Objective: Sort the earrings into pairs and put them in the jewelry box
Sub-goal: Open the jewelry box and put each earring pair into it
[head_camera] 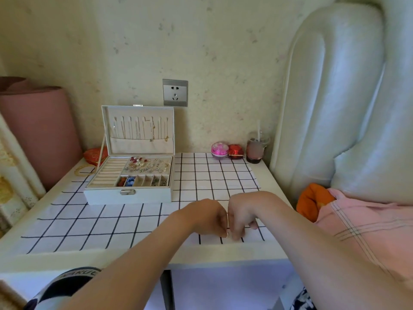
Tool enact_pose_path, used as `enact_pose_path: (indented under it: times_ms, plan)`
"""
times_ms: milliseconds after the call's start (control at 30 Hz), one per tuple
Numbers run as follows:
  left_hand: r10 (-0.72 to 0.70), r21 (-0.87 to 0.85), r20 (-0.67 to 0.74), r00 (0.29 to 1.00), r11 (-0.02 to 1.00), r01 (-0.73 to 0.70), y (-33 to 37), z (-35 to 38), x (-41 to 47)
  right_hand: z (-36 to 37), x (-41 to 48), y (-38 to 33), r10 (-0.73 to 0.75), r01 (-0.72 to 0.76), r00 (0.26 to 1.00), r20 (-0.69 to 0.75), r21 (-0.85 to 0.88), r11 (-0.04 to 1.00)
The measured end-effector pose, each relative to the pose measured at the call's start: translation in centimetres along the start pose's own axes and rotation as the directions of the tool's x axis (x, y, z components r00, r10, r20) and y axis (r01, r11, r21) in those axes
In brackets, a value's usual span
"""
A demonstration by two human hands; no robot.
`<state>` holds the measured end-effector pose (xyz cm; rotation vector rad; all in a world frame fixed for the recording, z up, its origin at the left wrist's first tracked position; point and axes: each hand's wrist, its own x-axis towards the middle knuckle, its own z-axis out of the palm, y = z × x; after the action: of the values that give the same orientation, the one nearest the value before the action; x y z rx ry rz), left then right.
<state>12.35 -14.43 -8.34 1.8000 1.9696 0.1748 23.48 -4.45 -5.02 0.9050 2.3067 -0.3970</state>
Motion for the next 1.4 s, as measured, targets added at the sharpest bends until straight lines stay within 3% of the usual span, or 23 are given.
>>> enact_pose_path:
  times_ms: [167, 467, 633, 833, 933, 1000, 1200, 1400]
  plan:
    - [-0.034, -0.012, 0.000, 0.999, 0.999, 0.034, -1.2, -0.5, -0.5, 0.0, 0.2, -1.5, 0.004, -0.004, 1.000, 0.010, -0.053, 0.999]
    - [-0.082, 0.022, -0.090, 0.993, 0.996, 0.085, -2.9, -1.2, -1.2, 0.3, 1.2, -2.1, -0.130, 0.147, 0.974, -0.188, 0.079, 0.986]
    - [-0.073, -0.099, -0.134, 0.988, 0.993, 0.060, -5.1, -2.6, -2.3, 0.4, 2.1, -3.1, -0.166, 0.205, 0.944, -0.285, 0.114, 0.972]
    - [-0.075, -0.250, -0.256, 0.964, 0.968, 0.008, -8.2, -4.1, -3.8, -0.9, 3.3, -4.7, -0.230, 0.277, 0.929, -0.291, 0.134, 0.951]
    - [-0.122, -0.310, -0.350, 0.929, 0.951, 0.009, -10.3, -5.5, -4.8, -2.7, 3.4, -6.2, -0.269, 0.381, 0.873, -0.408, 0.222, 0.898]
    - [-0.175, -0.362, -0.424, 0.889, 0.932, 0.011, -11.8, -6.6, -5.5, -4.2, 3.8, -7.5, -0.280, 0.465, 0.794, -0.539, 0.244, 0.851]
    - [-0.388, -0.454, -0.580, 0.717, 0.884, 0.110, -16.1, -8.0, -7.7, -6.1, 6.1, -12.4, -0.280, 0.651, 0.604, -0.747, 0.259, 0.713]
    - [-0.416, -0.421, -0.585, 0.696, 0.890, 0.177, -18.1, -7.8, -8.1, -5.7, 8.9, -15.5, -0.325, 0.613, 0.629, -0.706, 0.195, 0.766]
